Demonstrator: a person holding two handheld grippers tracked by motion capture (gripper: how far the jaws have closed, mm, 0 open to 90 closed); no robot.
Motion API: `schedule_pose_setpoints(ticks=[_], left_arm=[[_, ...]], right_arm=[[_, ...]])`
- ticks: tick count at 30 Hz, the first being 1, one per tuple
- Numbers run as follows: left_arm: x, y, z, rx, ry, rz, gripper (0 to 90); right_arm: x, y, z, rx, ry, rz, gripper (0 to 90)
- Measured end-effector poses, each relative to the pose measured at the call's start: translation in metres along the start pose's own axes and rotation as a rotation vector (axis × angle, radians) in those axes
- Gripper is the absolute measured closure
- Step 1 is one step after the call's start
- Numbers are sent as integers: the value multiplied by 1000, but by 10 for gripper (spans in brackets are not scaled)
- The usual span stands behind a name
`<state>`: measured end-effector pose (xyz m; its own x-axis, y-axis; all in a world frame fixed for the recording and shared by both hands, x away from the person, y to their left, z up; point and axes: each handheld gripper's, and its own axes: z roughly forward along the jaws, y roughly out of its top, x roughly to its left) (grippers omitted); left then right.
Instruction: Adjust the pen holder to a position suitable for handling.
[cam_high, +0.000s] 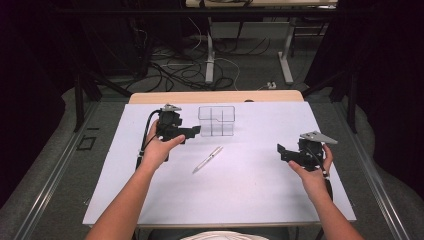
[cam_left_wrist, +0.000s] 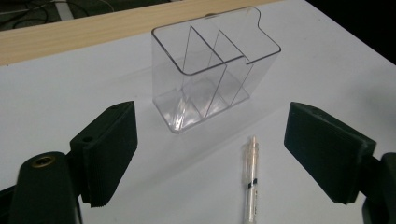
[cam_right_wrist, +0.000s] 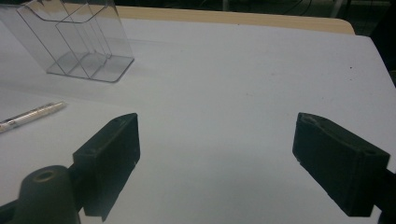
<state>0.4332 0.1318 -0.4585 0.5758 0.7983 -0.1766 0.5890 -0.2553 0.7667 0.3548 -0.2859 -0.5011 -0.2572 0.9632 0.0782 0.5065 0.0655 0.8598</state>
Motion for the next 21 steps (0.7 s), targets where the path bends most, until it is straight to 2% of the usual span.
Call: schedule_pose_setpoints(ticks=[3,9,11,14,21], left_arm=[[0,-4,0,6,-12,-2,162],[-1,-9,0,34,-19,37,153],[-2,-11,1,58,-36,44,153],[-3,-15,4,69,-24,60,159],[-8,-20,9,88,-30,73,172]], right_arm=[[0,0,0,1,1,0,148],[0,0,0,8,2,-6,148],[0,0,0,4,7,-11,149],[0,0,0,2,9,-17,148],[1,0,1,-4,3,-19,148]])
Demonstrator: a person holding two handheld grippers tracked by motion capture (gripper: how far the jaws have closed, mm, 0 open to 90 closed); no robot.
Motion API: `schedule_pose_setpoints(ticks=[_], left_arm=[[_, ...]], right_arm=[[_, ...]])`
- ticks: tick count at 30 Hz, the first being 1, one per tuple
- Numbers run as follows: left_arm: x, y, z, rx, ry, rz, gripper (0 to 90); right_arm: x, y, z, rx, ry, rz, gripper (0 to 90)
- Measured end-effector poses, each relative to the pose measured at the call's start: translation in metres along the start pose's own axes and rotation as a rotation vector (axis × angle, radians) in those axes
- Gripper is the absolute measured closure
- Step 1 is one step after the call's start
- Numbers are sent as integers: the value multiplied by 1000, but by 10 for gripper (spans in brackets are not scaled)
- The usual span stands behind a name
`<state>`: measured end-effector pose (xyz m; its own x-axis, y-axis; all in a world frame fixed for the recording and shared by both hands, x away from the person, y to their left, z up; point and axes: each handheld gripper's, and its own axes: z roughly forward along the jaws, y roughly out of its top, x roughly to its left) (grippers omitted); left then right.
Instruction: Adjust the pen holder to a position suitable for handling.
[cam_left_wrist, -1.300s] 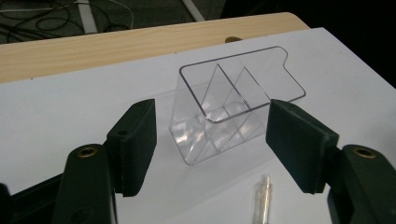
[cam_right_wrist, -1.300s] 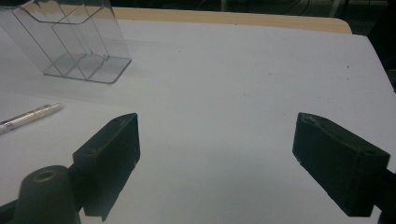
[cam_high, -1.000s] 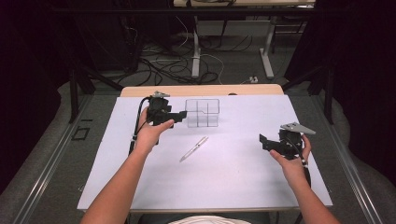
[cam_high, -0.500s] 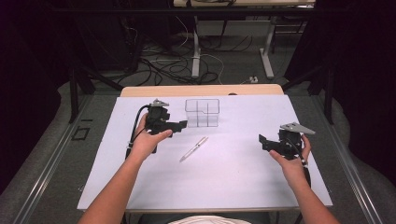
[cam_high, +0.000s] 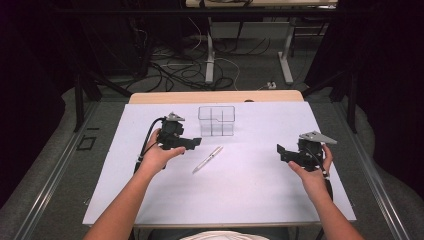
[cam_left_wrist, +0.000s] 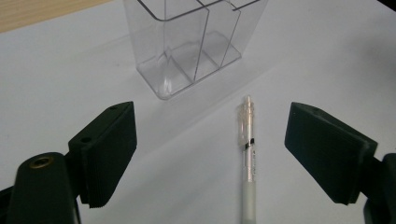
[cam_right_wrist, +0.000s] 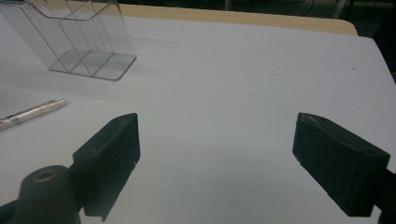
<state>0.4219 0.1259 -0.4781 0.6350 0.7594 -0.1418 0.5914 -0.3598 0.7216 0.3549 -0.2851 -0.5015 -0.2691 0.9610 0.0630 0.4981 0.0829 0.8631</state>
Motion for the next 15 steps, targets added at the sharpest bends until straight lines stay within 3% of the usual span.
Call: schedule_pose_setpoints(ticks=[2,4,9,14,15], left_arm=[[-2,-2,2,6,-5,-8,185],[-3,-2,3,15,-1,16,202],[-7,-5,9,39,-8,32,240],[-9,-8,15,103,-13,53,281],[-9,-10,17,98,1,58,295]], right_arm=[[0,0,-1,11,5,1,148],[1,0,-1,11,4,-3,149],[1,0,1,15,7,-6,148],[1,0,2,11,8,-9,148],[1,0,3,13,8,-10,149]])
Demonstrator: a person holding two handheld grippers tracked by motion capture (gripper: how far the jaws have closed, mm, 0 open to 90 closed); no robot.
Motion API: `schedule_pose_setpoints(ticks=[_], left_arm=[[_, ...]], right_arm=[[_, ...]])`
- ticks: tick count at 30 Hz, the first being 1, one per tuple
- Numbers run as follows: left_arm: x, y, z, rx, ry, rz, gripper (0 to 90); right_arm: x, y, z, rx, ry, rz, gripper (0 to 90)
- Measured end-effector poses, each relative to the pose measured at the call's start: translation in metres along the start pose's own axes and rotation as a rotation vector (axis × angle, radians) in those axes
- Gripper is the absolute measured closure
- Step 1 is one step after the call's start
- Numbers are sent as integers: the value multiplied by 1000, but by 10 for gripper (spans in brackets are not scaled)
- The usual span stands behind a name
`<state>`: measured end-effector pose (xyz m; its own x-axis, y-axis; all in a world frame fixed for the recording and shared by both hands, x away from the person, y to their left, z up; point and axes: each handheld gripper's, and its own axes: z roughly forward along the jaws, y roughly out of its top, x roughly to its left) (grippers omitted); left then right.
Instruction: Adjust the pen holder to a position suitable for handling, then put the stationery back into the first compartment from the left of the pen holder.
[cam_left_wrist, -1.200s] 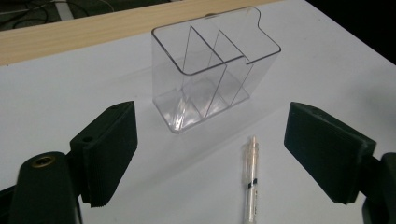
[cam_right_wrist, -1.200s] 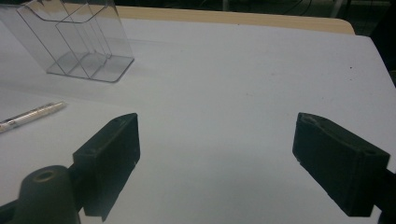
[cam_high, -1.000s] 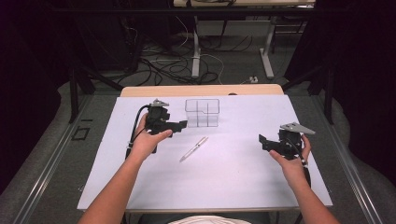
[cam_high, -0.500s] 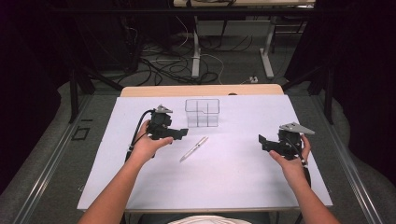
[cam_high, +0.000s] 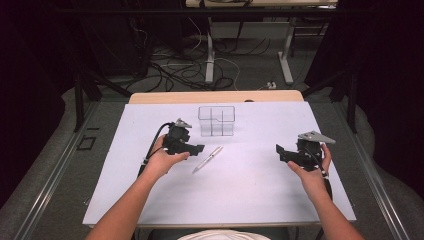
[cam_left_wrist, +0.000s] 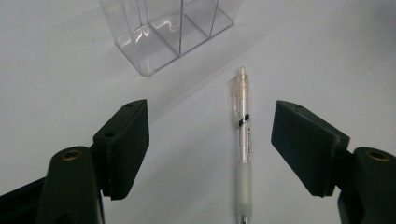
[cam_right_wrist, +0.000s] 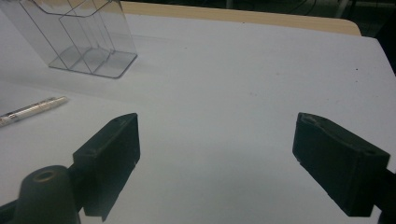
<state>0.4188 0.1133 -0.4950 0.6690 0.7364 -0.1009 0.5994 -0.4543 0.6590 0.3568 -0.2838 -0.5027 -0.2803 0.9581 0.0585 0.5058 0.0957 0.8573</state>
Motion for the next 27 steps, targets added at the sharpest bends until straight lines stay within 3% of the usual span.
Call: schedule_pose_setpoints(ticks=[8,10,18,23,27], left_arm=[[-4,-4,7,40,10,21,347],[-6,-5,9,56,-4,19,367],[-17,-8,20,135,-23,104,390],[-23,-9,25,192,-32,126,483],[-24,-12,30,204,-41,125,550]], right_arm=[[2,-1,-1,9,1,-10,149],[2,-1,-1,10,4,-11,148],[5,-1,0,10,11,-29,149],[5,-1,1,12,10,-36,149],[4,-2,2,13,11,-48,149]])
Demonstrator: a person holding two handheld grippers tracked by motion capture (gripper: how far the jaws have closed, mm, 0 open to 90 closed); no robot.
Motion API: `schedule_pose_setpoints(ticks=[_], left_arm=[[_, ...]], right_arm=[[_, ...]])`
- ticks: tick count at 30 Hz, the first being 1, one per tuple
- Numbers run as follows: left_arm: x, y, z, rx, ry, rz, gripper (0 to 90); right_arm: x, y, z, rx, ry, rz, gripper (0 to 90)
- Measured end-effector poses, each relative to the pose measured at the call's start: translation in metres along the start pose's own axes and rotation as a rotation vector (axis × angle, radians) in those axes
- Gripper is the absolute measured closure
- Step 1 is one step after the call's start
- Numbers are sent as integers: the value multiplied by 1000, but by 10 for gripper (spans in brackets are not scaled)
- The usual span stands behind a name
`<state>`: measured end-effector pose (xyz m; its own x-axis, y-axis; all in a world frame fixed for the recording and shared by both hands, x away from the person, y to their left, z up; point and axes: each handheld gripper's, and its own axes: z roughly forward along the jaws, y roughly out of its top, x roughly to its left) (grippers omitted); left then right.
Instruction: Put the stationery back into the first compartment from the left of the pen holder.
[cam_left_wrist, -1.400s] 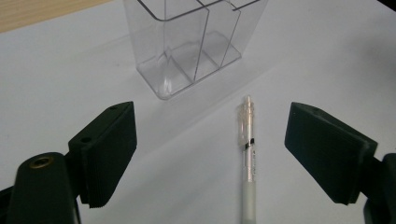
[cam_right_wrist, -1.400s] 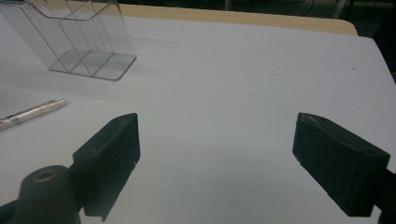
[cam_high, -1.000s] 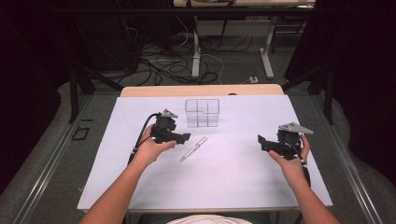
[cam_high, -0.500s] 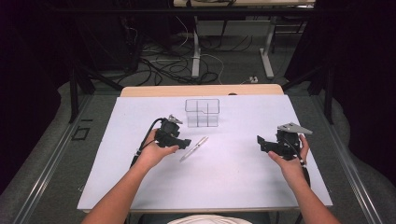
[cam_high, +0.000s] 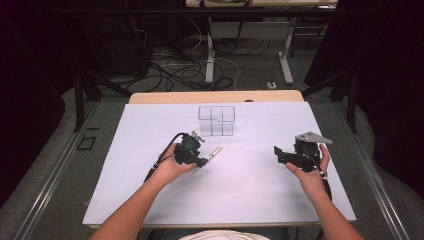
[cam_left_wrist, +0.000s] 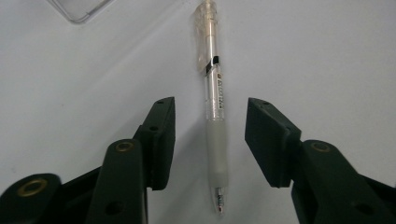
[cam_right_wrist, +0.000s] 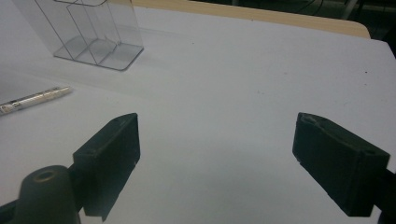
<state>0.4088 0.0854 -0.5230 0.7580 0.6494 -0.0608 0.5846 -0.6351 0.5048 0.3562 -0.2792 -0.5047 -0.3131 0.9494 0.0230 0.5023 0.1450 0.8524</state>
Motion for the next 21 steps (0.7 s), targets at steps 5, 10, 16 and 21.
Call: schedule_pose_setpoints(ticks=[5,10,16,21], left_arm=[[0,1,5,21,-3,-5,624],[-1,4,13,39,-9,-3,660],[-5,6,18,78,-1,5,735],[-5,6,17,85,11,26,774]], right_arm=[[0,0,1,2,7,2,149],[0,0,2,6,9,8,149],[0,0,2,14,7,12,149],[0,0,2,13,10,5,149]])
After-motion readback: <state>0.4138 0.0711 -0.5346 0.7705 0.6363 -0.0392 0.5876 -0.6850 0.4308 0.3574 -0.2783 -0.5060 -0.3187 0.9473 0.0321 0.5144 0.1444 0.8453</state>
